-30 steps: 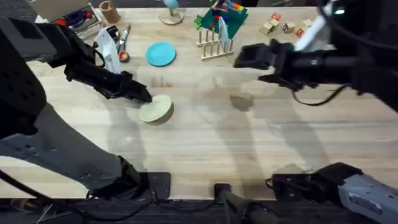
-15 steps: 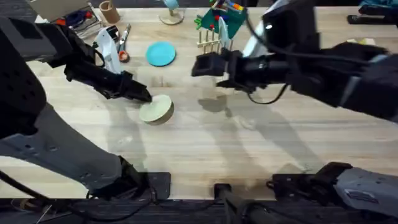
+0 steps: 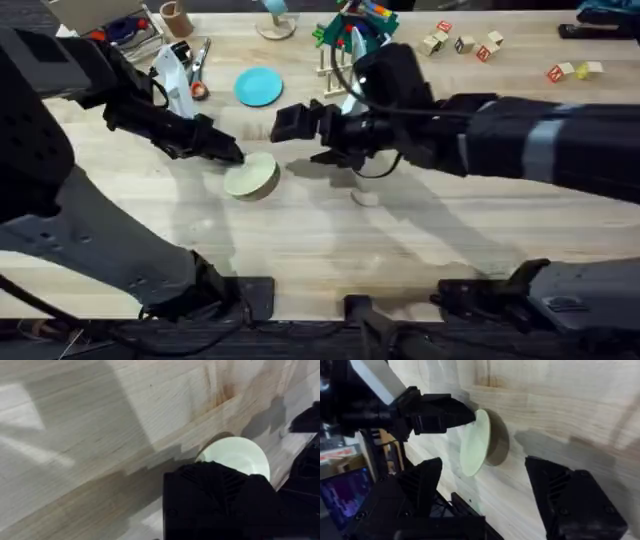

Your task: Pick up the plates from the table one by one and place each into a slot on the dish rack.

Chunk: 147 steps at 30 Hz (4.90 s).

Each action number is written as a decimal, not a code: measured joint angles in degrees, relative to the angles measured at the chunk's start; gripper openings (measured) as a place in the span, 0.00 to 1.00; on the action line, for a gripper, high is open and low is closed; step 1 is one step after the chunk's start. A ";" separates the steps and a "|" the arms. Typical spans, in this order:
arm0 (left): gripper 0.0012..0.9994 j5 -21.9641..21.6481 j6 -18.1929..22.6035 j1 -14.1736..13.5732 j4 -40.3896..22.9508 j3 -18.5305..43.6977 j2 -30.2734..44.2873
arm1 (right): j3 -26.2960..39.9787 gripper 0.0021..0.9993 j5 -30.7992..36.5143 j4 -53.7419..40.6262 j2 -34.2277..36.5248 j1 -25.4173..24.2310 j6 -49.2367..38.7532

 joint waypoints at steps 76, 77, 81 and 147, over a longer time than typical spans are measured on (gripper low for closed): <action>0.04 -8.99 -13.20 -1.82 -2.12 8.59 -24.21 | 8.67 0.03 12.41 -23.20 -5.88 -1.50 -2.47; 0.04 -9.56 -13.85 -2.81 -2.12 8.59 -25.95 | 10.78 0.03 13.14 -26.41 -6.42 -1.94 -4.85; 0.04 -14.72 -18.42 -7.98 -2.10 8.59 -32.83 | 19.25 0.03 15.82 -37.36 -7.38 -2.88 -14.77; 0.99 -28.68 -35.25 -25.77 -6.36 8.66 -50.58 | 66.82 0.03 42.22 -60.53 13.32 -9.92 -52.43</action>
